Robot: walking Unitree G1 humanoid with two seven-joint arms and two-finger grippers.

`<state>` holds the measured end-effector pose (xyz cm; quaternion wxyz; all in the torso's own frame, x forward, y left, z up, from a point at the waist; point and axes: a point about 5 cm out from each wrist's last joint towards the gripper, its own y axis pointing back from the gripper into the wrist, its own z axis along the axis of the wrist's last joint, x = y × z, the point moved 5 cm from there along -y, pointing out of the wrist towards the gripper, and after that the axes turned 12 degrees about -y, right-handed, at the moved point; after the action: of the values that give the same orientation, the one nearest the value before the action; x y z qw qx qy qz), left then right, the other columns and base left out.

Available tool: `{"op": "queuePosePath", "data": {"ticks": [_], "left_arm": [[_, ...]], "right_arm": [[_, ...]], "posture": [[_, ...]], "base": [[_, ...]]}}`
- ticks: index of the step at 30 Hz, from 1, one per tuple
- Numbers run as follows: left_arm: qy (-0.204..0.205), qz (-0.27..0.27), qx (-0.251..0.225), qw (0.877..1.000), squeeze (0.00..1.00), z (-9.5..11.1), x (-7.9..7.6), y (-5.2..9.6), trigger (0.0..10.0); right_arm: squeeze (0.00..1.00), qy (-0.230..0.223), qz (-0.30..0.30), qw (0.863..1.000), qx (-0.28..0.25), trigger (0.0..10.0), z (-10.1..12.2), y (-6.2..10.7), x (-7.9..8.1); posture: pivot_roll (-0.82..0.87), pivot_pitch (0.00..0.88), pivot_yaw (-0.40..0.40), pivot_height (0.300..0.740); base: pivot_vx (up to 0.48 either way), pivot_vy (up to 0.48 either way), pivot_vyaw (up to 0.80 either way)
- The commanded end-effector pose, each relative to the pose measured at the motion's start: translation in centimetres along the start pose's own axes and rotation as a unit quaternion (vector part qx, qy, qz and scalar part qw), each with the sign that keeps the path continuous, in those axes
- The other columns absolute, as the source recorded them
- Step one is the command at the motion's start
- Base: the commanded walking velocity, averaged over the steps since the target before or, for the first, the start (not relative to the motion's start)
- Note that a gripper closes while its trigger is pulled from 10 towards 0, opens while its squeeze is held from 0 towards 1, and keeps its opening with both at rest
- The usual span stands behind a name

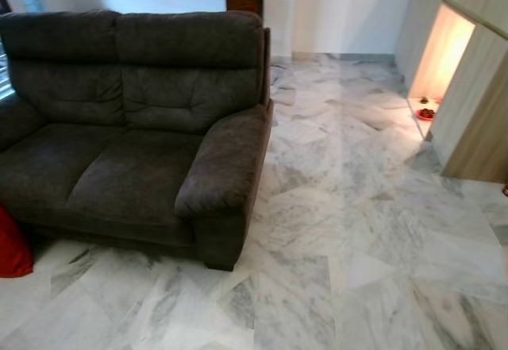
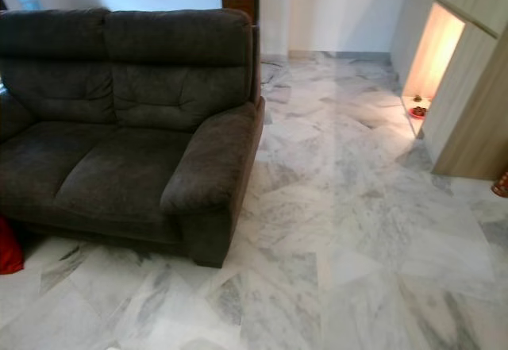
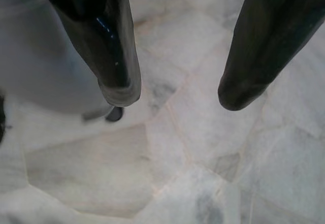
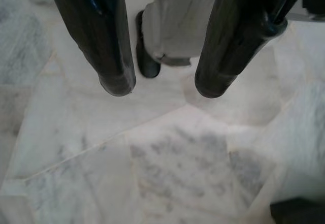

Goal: Move the pillow to the sofa from floor

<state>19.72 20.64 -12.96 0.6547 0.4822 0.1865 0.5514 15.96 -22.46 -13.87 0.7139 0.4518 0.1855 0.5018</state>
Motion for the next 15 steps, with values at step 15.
{"op": "queuePosePath", "data": {"ticks": [15], "left_arm": [[-0.002, 0.005, 0.018, 1.000, 0.00, -1.32, 0.61, 0.21, 10.0]], "right_arm": [[0.00, -0.011, 0.006, 1.000, 0.004, 10.0, 0.04, -0.31, 1.21]], "posture": [[-0.09, 0.046, 0.034, 0.740]], "base": [[0.000, 0.480, -0.11]]}}
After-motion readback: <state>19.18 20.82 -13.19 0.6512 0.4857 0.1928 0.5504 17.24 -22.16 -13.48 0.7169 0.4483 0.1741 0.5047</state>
